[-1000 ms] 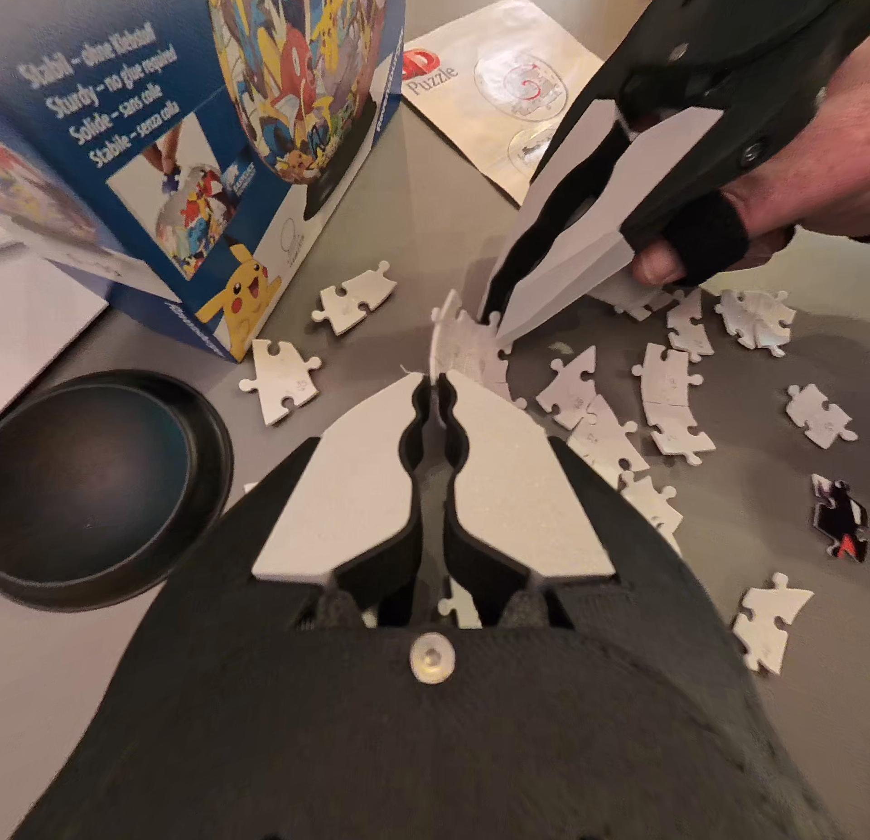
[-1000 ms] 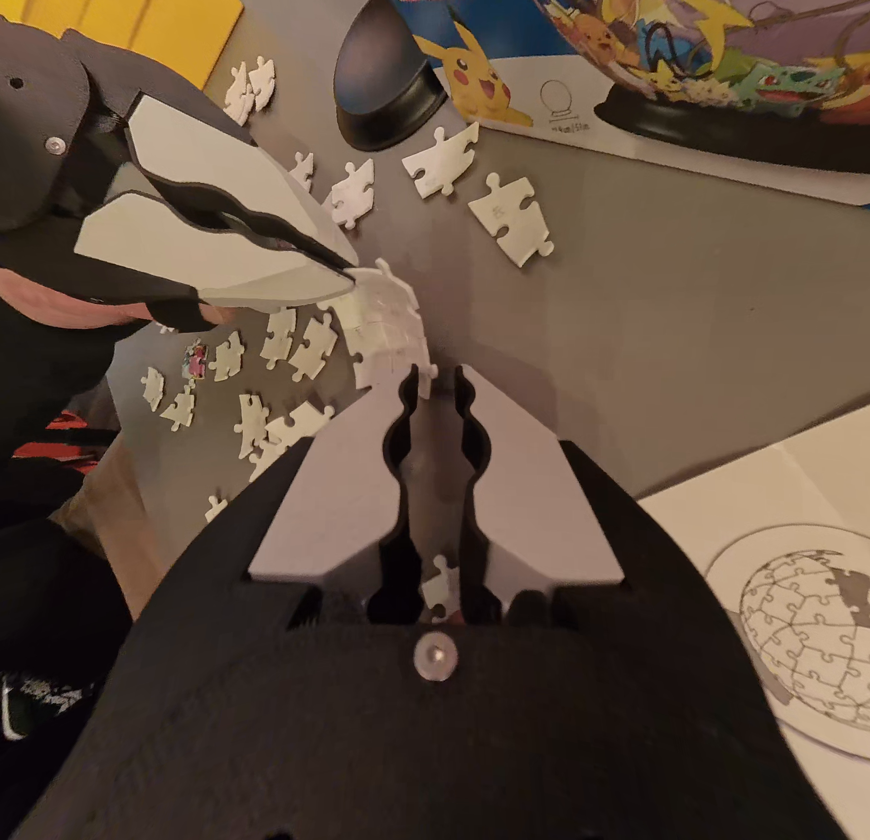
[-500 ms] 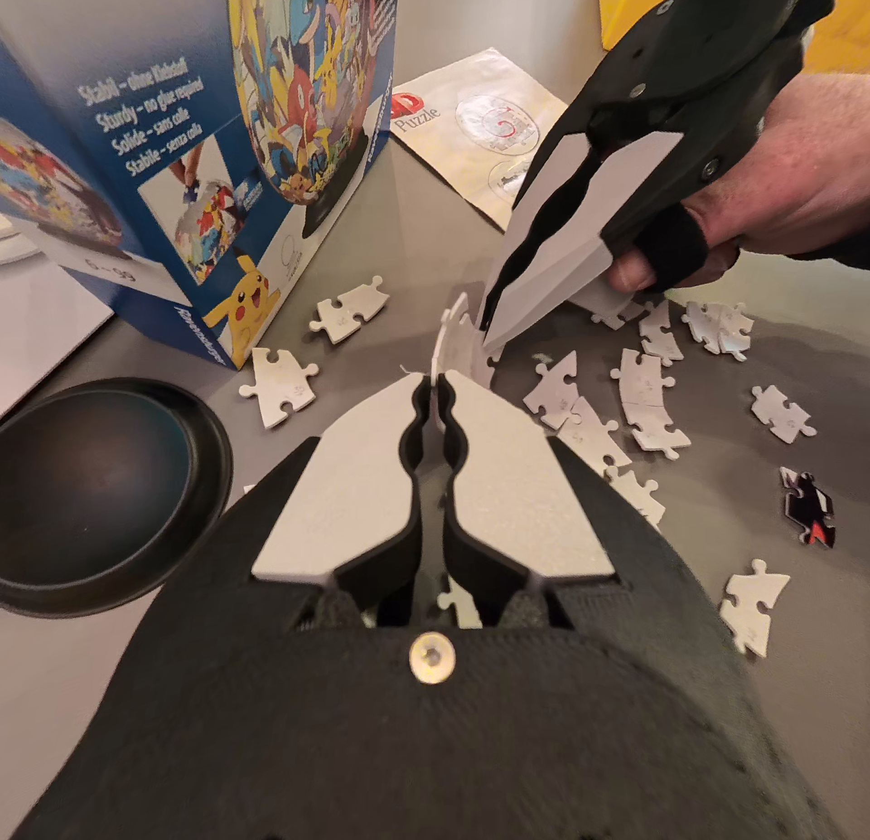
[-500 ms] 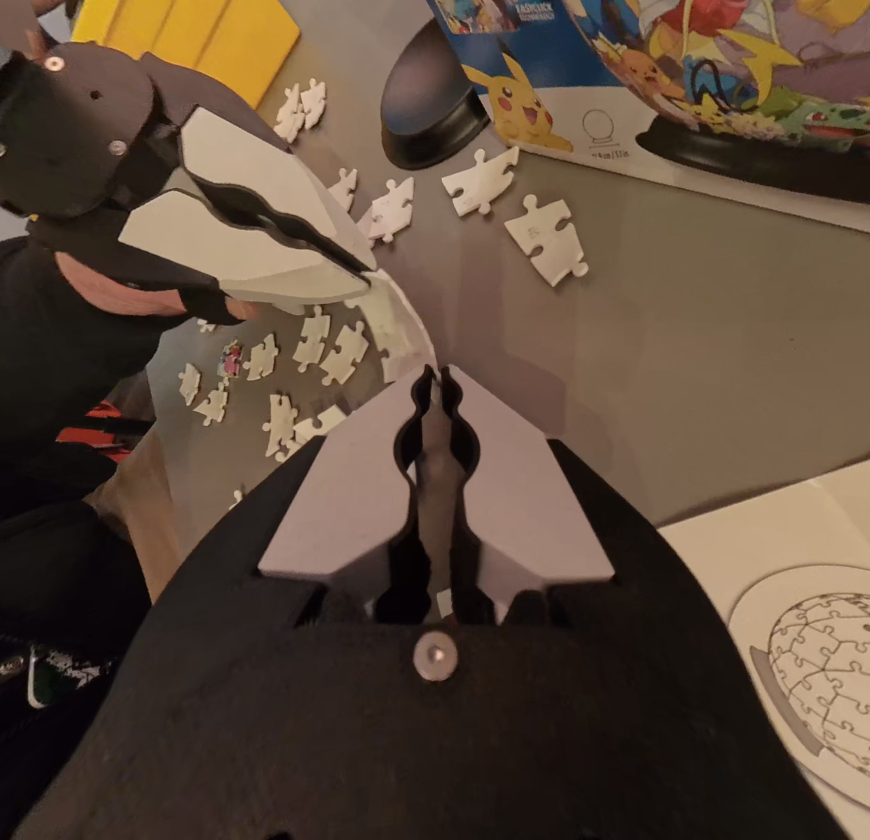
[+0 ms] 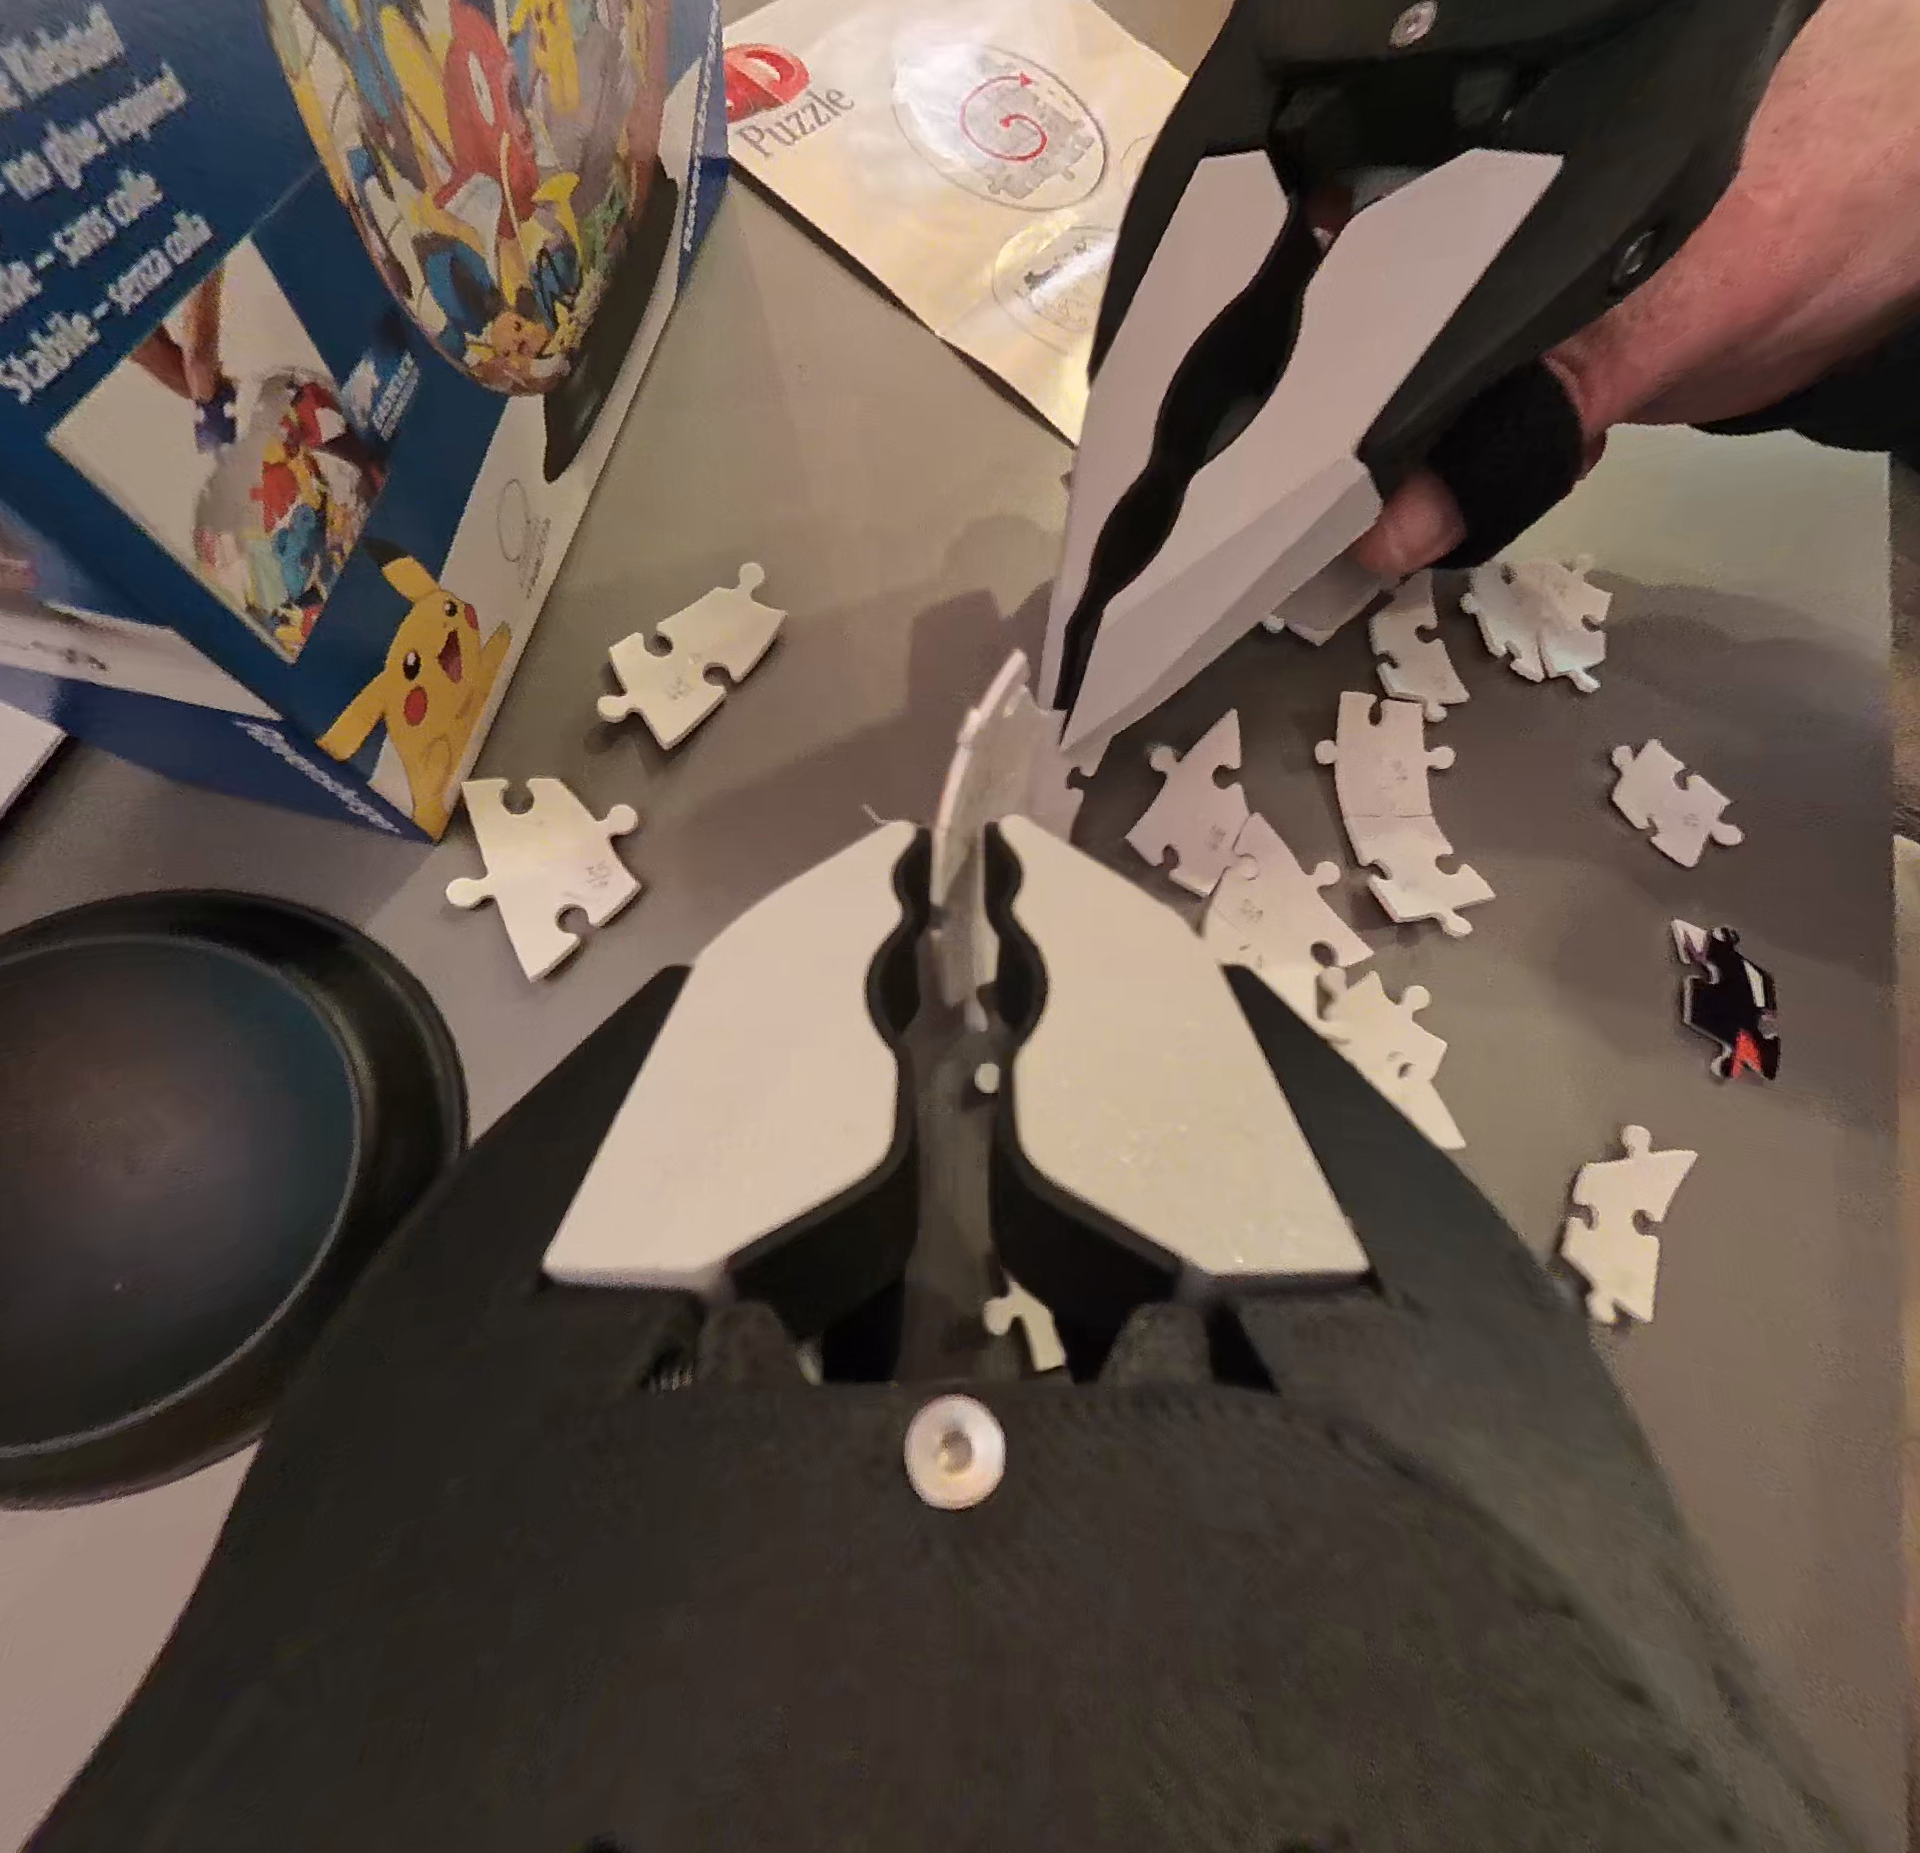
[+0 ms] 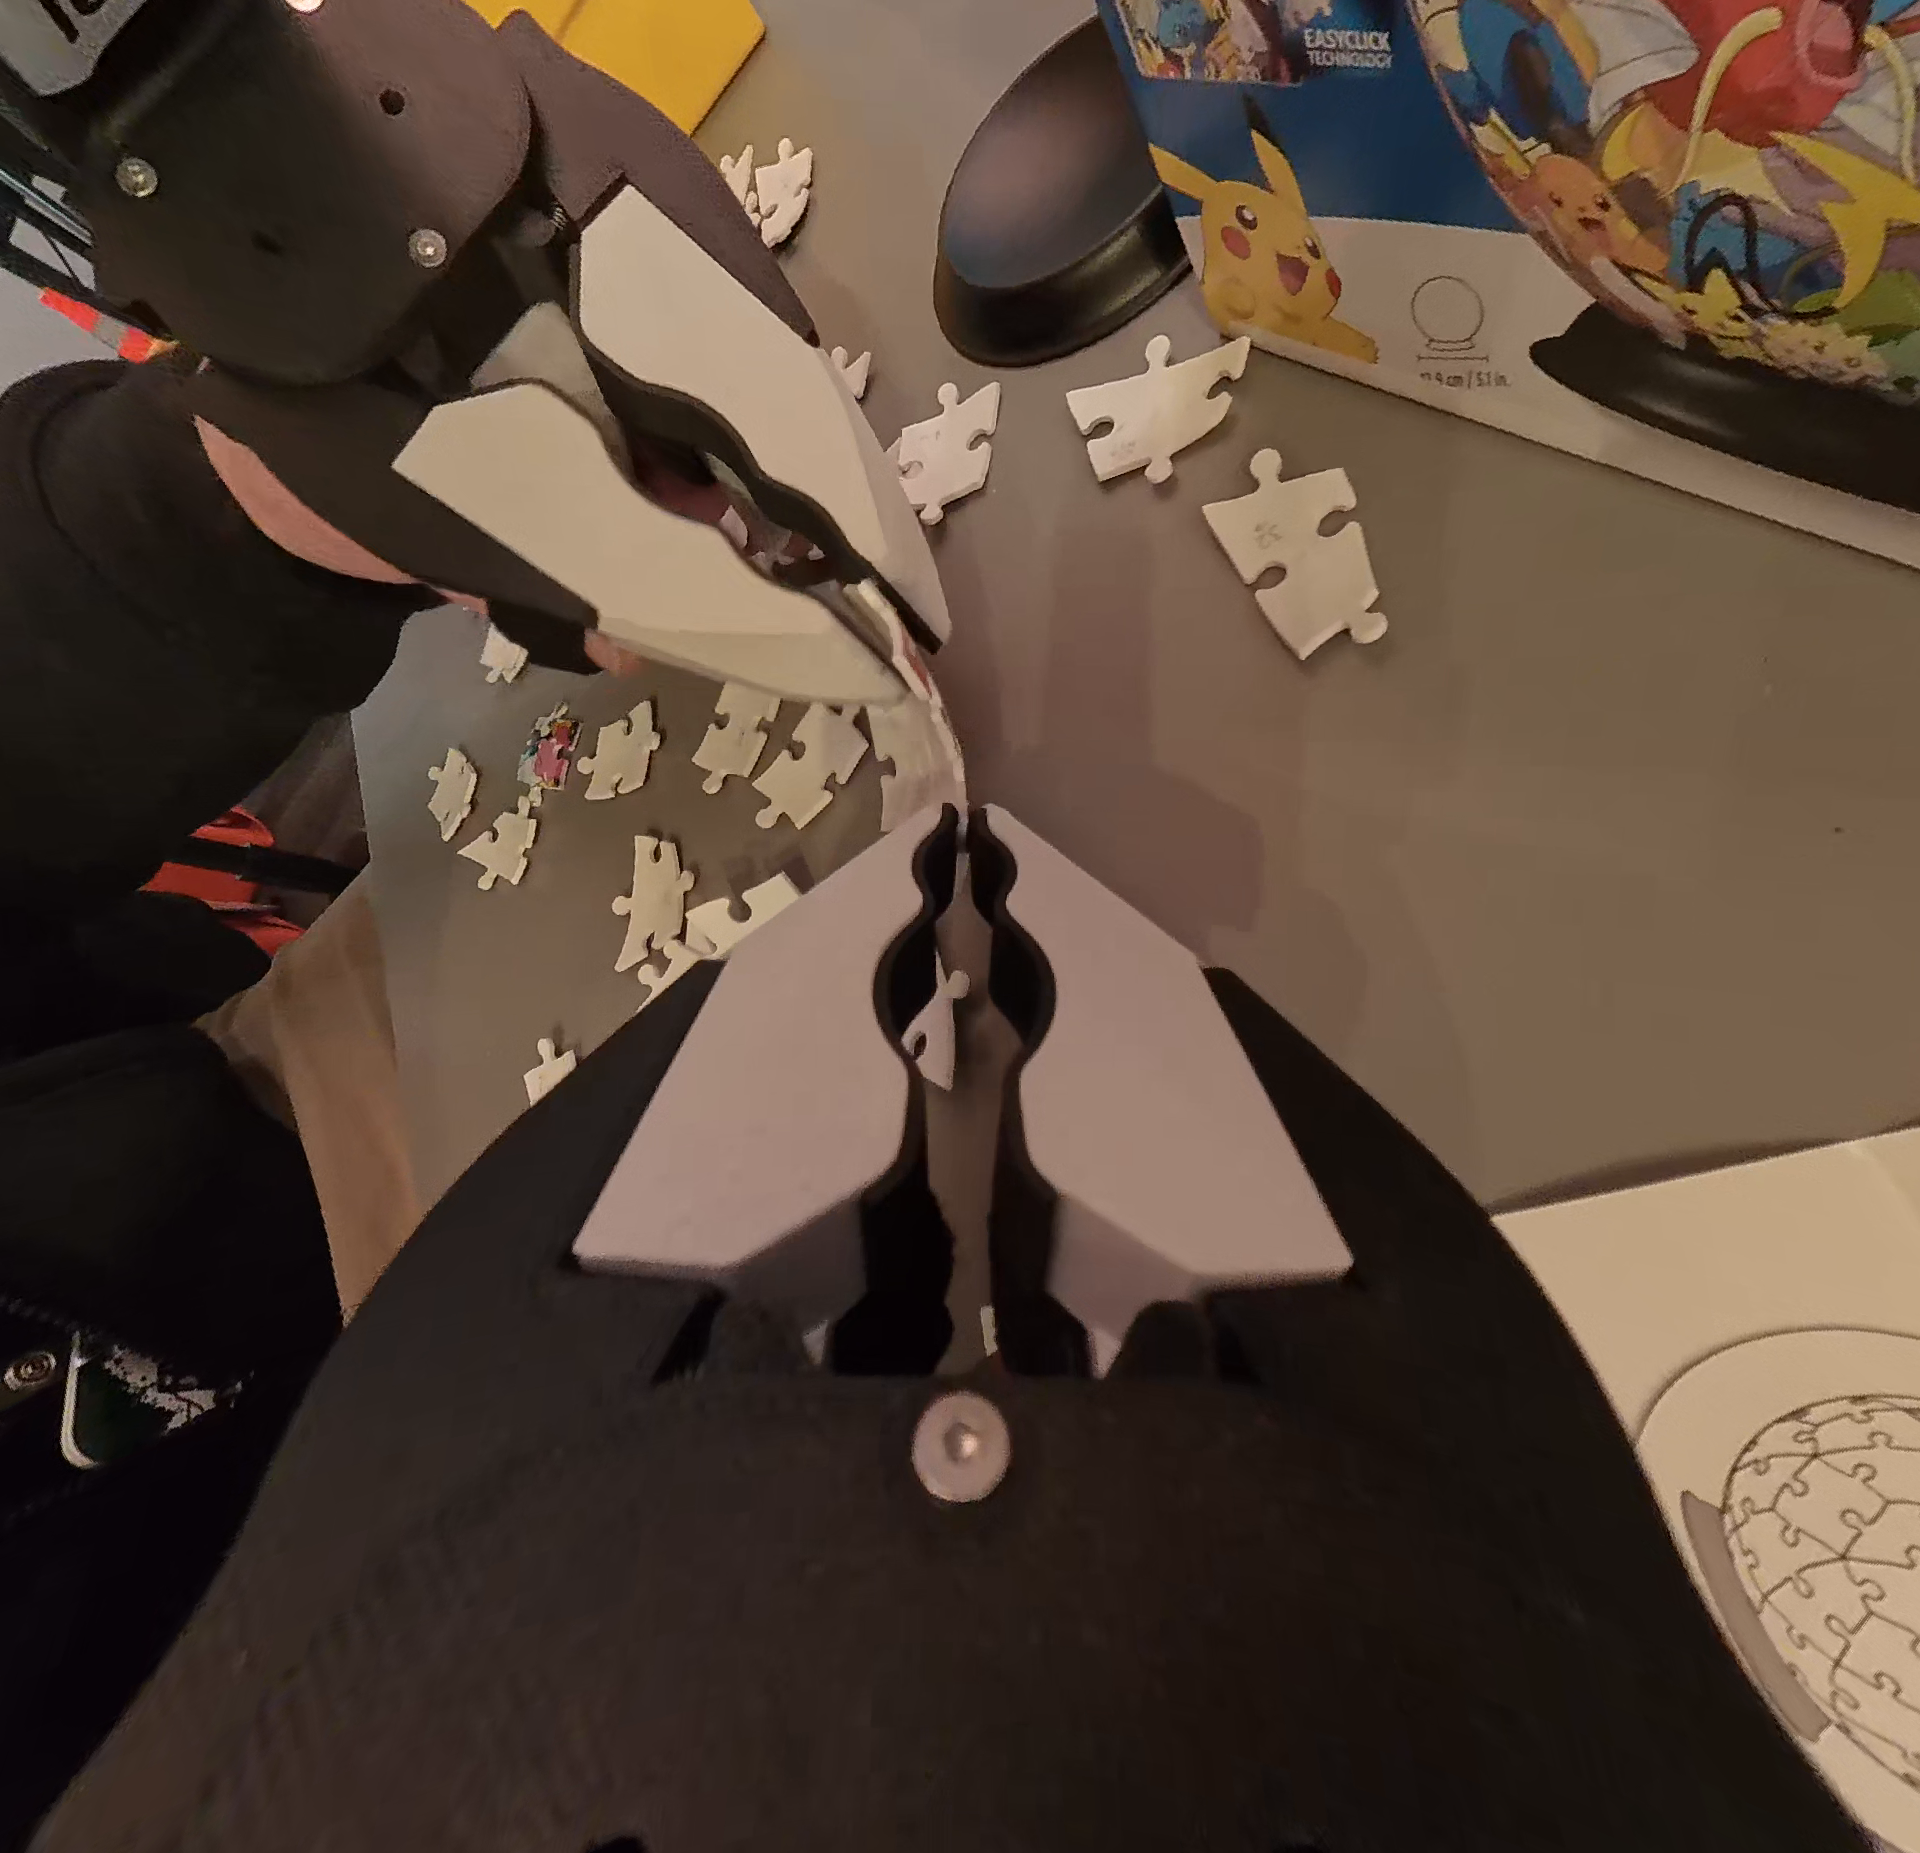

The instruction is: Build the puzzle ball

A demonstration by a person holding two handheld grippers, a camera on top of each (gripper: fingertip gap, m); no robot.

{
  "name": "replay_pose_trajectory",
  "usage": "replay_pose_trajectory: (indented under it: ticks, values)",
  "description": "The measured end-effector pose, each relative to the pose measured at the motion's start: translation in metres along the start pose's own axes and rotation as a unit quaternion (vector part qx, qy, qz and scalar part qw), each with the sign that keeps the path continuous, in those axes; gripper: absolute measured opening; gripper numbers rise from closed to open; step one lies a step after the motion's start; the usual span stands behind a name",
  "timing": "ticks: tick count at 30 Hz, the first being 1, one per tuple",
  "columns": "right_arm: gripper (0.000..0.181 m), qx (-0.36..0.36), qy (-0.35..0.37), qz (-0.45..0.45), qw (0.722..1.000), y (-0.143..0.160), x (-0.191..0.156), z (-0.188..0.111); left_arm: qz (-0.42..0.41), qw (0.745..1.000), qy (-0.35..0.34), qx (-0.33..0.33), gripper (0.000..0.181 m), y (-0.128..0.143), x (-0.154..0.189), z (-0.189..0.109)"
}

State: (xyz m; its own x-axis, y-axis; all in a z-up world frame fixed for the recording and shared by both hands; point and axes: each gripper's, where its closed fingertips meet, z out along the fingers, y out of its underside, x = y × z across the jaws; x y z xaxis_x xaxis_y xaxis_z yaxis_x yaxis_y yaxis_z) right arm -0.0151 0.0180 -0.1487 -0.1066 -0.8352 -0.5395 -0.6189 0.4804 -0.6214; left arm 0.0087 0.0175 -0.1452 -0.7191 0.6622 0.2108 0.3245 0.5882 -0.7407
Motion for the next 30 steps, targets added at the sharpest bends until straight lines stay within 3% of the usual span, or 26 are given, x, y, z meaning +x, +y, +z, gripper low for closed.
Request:
replay_pose_trajectory:
  ticks: [12,18,25,30]
  values:
    - [0.016,0.015,0.025,0.005,1.0,-0.005,0.006,-0.018,-0.094,0.995,0.023,0.029,0.002,-0.002,-0.006,-0.014]
    - [0.014,-0.05,0.049,-0.038,0.997,0.026,-0.01,-0.028,-0.124,0.99,-0.006,0.065,0.002,0.001,-0.005,-0.042]
    - [0.006,-0.103,0.049,-0.087,0.99,0.045,-0.052,-0.004,-0.161,0.983,-0.018,0.086,0.002,0.012,-0.006,-0.056]
    - [0.0,-0.152,0.095,-0.127,0.976,0.064,-0.044,0.01,-0.155,0.985,-0.012,0.074,0.002,0.016,-0.005,-0.049]
